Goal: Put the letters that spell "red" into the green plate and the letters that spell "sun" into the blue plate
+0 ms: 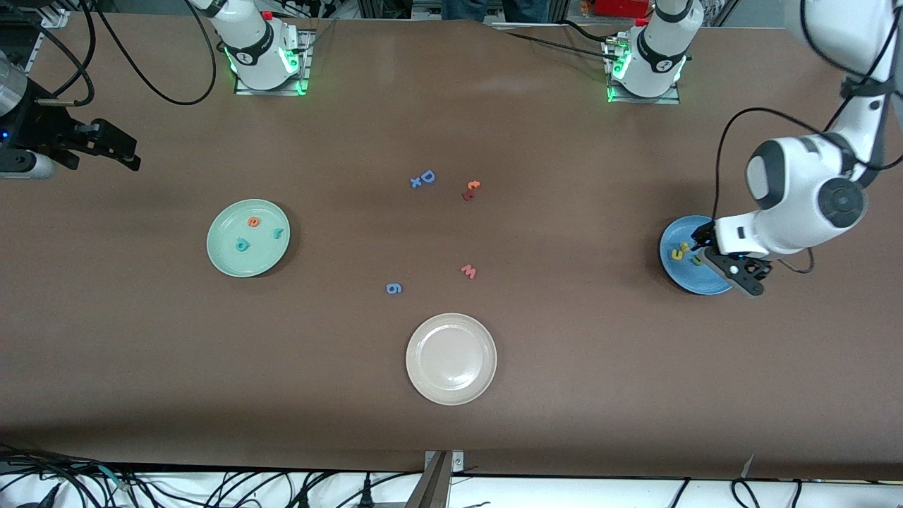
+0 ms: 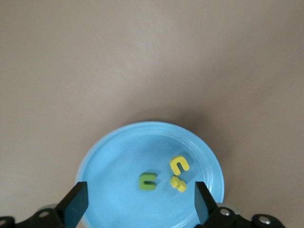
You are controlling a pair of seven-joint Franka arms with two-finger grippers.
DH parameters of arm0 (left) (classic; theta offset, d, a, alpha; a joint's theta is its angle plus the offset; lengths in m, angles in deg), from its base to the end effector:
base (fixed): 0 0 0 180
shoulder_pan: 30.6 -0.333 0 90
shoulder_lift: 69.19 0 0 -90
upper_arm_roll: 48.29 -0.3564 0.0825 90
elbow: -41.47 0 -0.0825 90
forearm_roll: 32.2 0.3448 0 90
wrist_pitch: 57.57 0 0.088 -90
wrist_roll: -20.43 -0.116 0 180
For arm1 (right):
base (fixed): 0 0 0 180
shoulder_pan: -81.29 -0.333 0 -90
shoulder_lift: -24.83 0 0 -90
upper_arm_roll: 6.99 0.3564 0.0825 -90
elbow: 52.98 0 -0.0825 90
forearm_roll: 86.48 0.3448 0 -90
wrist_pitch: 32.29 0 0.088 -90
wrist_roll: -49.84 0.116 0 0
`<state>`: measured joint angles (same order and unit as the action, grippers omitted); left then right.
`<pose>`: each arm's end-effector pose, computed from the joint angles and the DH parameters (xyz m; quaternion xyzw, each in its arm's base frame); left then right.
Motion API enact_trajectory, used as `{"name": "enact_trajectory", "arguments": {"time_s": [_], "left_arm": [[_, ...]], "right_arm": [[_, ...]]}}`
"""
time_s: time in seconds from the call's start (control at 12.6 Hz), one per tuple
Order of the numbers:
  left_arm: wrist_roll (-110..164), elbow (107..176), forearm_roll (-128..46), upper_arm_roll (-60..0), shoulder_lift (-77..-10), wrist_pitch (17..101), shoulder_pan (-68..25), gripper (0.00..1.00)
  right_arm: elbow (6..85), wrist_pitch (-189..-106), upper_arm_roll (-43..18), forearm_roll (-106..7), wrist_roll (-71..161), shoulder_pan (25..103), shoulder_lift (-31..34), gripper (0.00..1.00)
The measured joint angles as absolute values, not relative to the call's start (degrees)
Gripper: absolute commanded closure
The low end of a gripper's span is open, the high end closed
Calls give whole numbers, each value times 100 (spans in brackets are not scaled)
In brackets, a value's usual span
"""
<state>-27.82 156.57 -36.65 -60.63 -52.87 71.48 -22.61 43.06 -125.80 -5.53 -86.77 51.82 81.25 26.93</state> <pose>0.5745 0.0339 0.3695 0.9351 -0.3539 -0.0152 0.0071 0.5060 0.0130 0.6341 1.0000 -0.0040 -0.0037 0.0031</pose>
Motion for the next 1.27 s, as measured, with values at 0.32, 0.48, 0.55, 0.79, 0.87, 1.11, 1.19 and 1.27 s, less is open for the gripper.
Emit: {"name": "enact_trajectory", "arguments": {"time_s": [0.32,0.48,0.55,0.79,0.87,1.11,1.19,1.27], "left_arm": [[-1520,14469,-3701,-6018,-5843,5507,-2267,0],[-1303,14084,-3702,-5967,-5927,5280,-2243,0],[-1234,13982,-3704,-5934,-5926,5257,-2243,0],[-799,13786,-3747,-5843,-5934,5244,-2241,0],[-656,13746,-3808,-5844,-5952,5239,-2246,0],[-206,13697,-3913,-5895,-6018,5240,-2320,0],[-106,13676,-3918,-5910,-6034,5245,-2356,0],[-49,13612,-3918,-5912,-6041,5257,-2377,0]], "right_arm": [[4306,-12877,-578,-8637,5198,8205,2556,0],[4305,-12894,-587,-8587,5195,8225,2500,0],[4303,-12890,-584,-8577,5195,8225,2501,0],[4285,-12870,-577,-8570,5189,8225,2515,0],[4283,-12869,-577,-8570,5187,8225,2517,0],[4276,-12841,-580,-8570,5184,8226,2520,0],[4271,-12761,-580,-8570,5184,8226,2521,0],[4266,-12668,-581,-8570,5184,8226,2522,0]]}}
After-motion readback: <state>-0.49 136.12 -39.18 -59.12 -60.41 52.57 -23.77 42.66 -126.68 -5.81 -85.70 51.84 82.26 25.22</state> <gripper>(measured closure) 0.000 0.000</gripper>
